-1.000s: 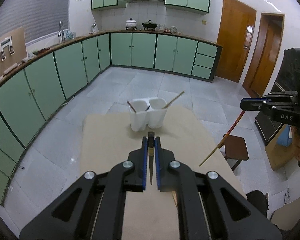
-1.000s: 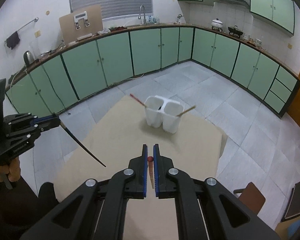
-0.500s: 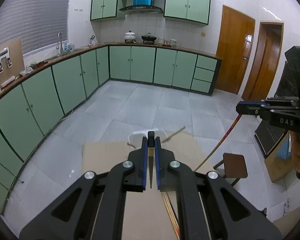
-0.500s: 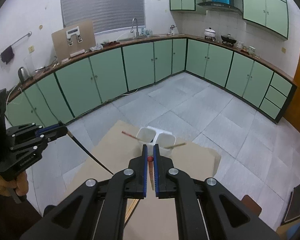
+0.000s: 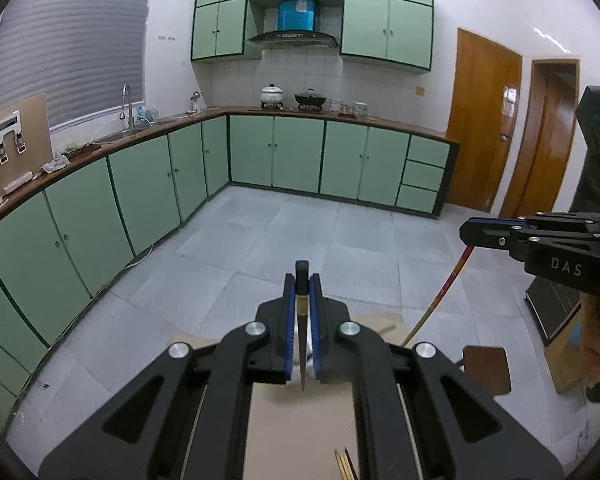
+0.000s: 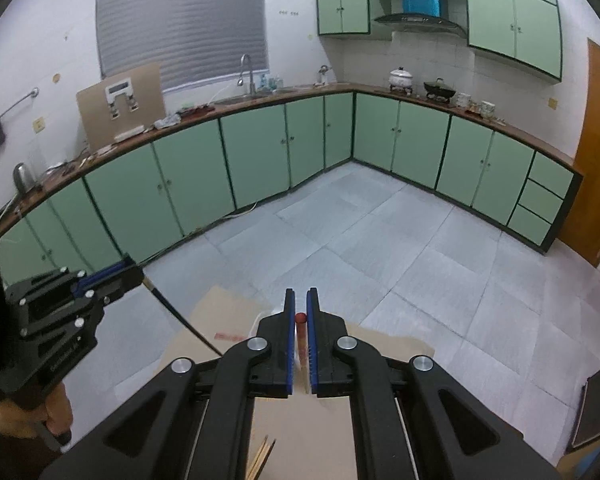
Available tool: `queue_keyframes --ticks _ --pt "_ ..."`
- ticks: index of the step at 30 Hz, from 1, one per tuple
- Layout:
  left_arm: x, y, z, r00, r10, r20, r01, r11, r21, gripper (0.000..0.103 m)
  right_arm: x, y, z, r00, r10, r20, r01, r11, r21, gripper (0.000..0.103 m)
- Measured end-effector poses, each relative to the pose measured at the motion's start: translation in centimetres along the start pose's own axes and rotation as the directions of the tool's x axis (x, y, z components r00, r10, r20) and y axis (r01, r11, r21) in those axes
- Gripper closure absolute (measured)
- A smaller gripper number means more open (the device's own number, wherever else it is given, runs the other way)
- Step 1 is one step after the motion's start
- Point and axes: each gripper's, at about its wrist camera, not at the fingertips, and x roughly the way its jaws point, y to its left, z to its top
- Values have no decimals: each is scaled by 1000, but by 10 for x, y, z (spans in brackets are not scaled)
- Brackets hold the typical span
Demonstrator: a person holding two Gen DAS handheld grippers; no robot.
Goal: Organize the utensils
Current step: 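Lift both chopsticks and carry them to the white holder, then open both tools to drop the chopsticks into the holder, then bring both open tools back over the remaining chopsticks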
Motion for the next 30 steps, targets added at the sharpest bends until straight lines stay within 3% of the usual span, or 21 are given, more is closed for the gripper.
queue_keyframes --ticks 8,15,21,23,25,30 --pt "80 19 2 999 49 1 -49 997 -60 97 70 -22 14 1000 -15 17 14 997 70 98" --pt "150 38 -35 998 37 -54 -42 995 -91 97 140 -45 -11 999 -9 -42 14 991 133 98" --pt "171 52 -63 994 47 -103 -57 994 -98 95 166 -62 -38 995 9 -95 8 983 183 95" --pt "168 58 -62 994 52 -99 -62 993 -102 86 167 -64 -43 995 10 -103 10 982 191 93" --pt "151 62 -59 995 64 -73 -71 993 -95 69 162 -64 -44 995 7 -101 11 983 183 92" --pt "94 69 -53 996 84 -7 -85 994 -74 49 120 -68 -46 999 22 -48 -13 983 183 84"
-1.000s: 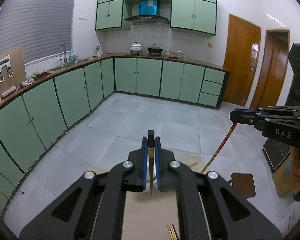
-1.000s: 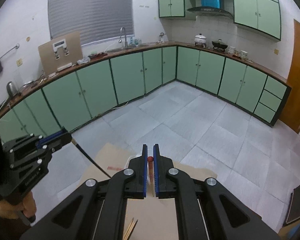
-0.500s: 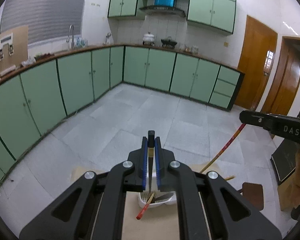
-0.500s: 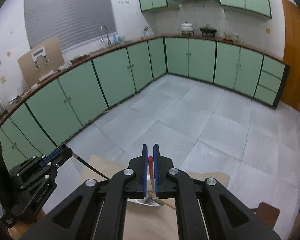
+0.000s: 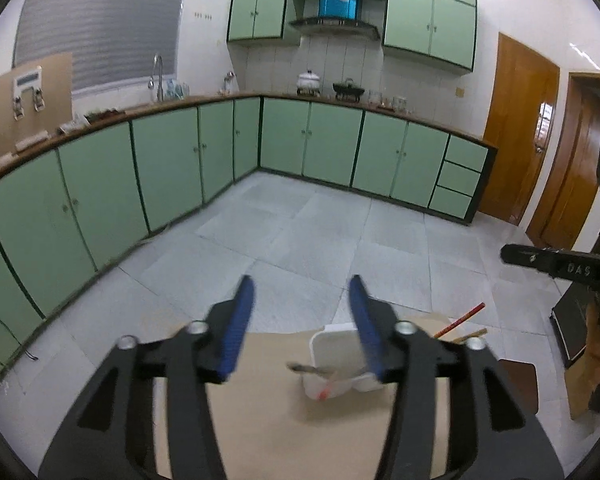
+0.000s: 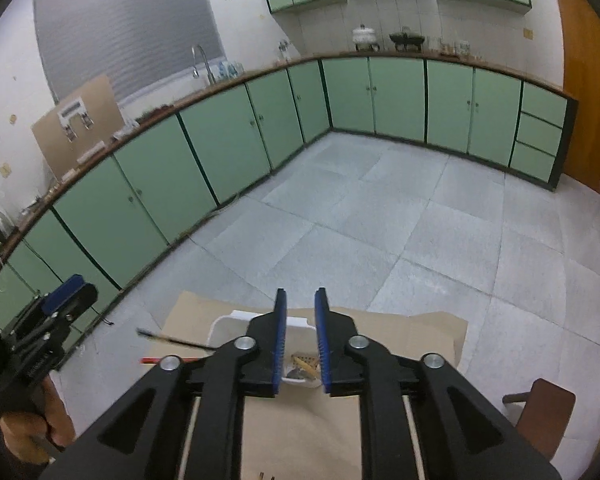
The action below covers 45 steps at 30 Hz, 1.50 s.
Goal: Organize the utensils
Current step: 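Bring both open tools back over the remaining chopsticks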
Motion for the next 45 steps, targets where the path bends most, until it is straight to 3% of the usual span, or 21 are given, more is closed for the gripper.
queue_keyframes --ticks 4,7,9,14,16,19,25,32,38,42,45 --pt "-62 1 -30 997 3 72 -7 999 54 33 -61 5 -34 995 7 104 0 998 -67 69" --pt "-108 -4 -81 991 18 134 -33 994 109 30 -106 11 -104 983 10 181 16 990 -142 62" --pt "-136 -9 -124 984 22 178 -46 990 135 27 -116 17 -160 982 4 187 29 984 -175 61" --pt "-175 -12 -234 992 0 130 -8 998 59 23 -109 32 -319 996 10 85 5 983 -182 61" --pt "-182 -14 -274 996 11 92 -14 999 40 23 -96 43 -385 1000 10 2 -10 982 -190 61" --pt "-191 -19 -318 997 47 56 -48 999 24 23 -83 64 -449 998 10 -69 -26 975 -221 61" --pt "-204 -13 -350 998 56 25 -55 997 -46 23 -72 95 -488 998 -16 -66 -5 954 -301 61" --pt "-206 -8 -361 998 55 6 -54 996 -64 23 -66 109 -483 999 -12 -49 -5 940 -342 61" --pt "-196 -10 -368 999 50 -18 -50 998 -30 23 -60 99 -479 999 -18 -35 7 956 -293 62" --pt "-181 -19 -383 998 22 -58 -22 1000 7 24 -61 85 -476 999 -31 -27 23 966 -258 87" --pt "-171 -32 -397 996 5 -90 -1 999 46 26 -61 78 -475 999 -26 -28 18 968 -250 92"
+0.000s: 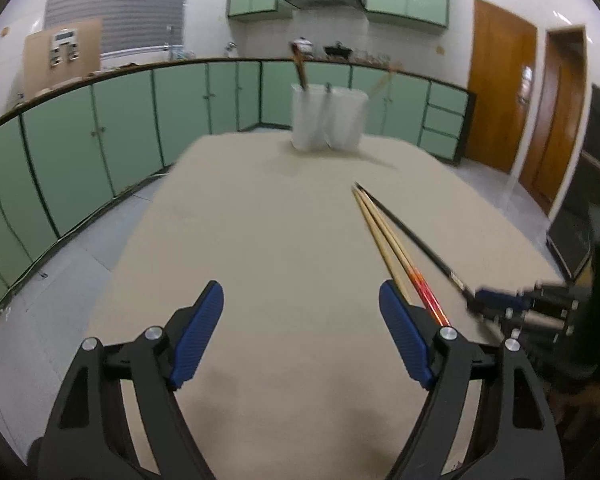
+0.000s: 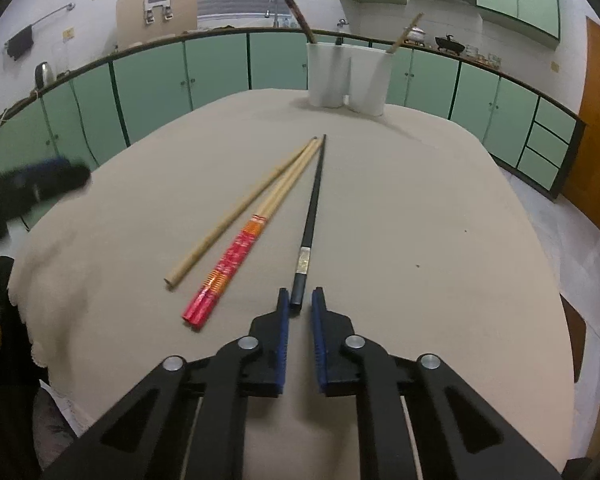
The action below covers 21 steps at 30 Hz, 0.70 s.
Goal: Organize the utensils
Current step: 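Bring both open tools back over the remaining chopsticks, then grasp the black chopstick with the right tool while the left grasps a plain wooden one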
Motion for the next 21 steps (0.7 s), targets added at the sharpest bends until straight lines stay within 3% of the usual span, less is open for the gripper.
queue_keyframes --ticks 7,14,16,21 --pt "16 -29 -18 997 -52 -53 55 996 75 26 2 -4 3 999 34 8 -34 999 -7 84" --pt "25 -42 -20 995 -73 -70 79 993 85 29 8 -3 6 999 29 17 -28 1000 -9 79" --pt "28 -45 -19 994 -79 -75 85 992 92 30 10 -10 9 1000 -3 17 3 1000 19 94" --pt "38 -54 -20 992 -88 -91 97 990 100 32 7 -30 4 999 -50 15 49 995 92 96"
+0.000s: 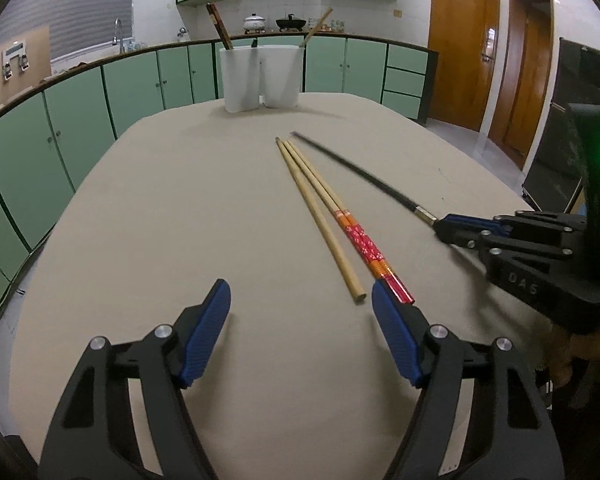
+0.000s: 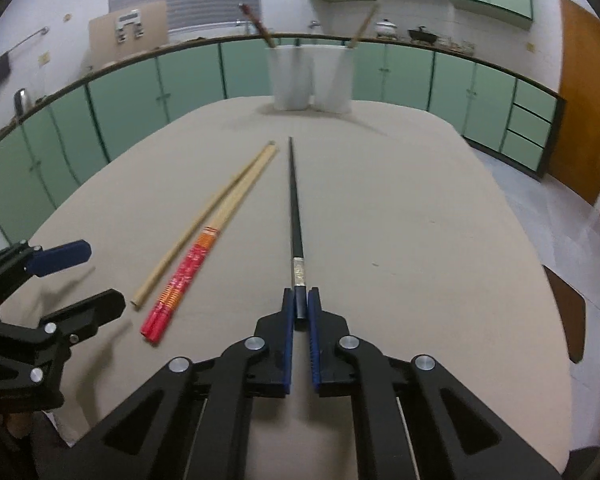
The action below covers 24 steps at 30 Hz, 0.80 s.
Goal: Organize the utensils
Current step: 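Grasp the black chopstick with the right tool while the left grasps a plain wooden one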
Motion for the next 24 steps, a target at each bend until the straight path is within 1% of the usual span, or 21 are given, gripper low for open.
queue_keyframes --ticks 4,5,6,8,9,11,13,14,15,16,19,20,22,24 --pt "6 -9 1 1000 1 -5 -1 1000 13 33 -5 -8 -5 1000 -11 -1 11 1000 17 96" --pt "7 -10 1 1000 4 -9 -4 1000 15 35 -6 -8 -6 1000 -11 -1 11 1000 17 96" --pt "10 -11 0 1000 11 -19 -10 1000 18 39 -7 -8 -6 1000 -9 -1 9 1000 17 96" --pt "11 -13 0 999 33 -16 -33 999 26 43 -6 -9 -6 1000 -10 -1 10 1000 17 96" --pt "11 -14 1 999 38 -15 -37 999 25 50 -6 -9 -6 1000 -8 -1 8 1000 18 96" --pt "12 -14 3 999 37 -14 -36 999 15 59 -6 -8 -6 1000 -7 -1 7 1000 19 96" --pt "13 -17 4 999 40 -9 -40 999 18 76 -6 -7 -6 1000 -2 -1 2 1000 20 96" --pt "13 -18 4 999 42 -6 -42 999 18 81 -7 -6 -6 1000 -2 0 2 1000 17 96" --pt "14 -19 4 999 35 -5 -35 999 12 90 -7 -5 -6 1000 -3 0 3 1000 13 96" --pt "14 -19 4 999 35 -2 -35 999 6 95 -7 -4 -7 1000 -4 0 4 1000 14 96" --pt "14 -17 4 999 50 11 -50 999 -20 97 -7 -4 -6 1000 -5 -1 5 1000 16 96" --pt "12 -14 4 997 71 18 -71 997 -33 97 -7 -4 -6 1000 -11 0 11 1000 16 96" --pt "9 -4 2 992 127 23 -124 989 -85 97 -7 -5 -7 999 -53 5 52 998 23 96" --pt "6 3 1 987 159 20 -155 981 -116 97 -7 -7 -7 997 -74 4 74 996 45 96"
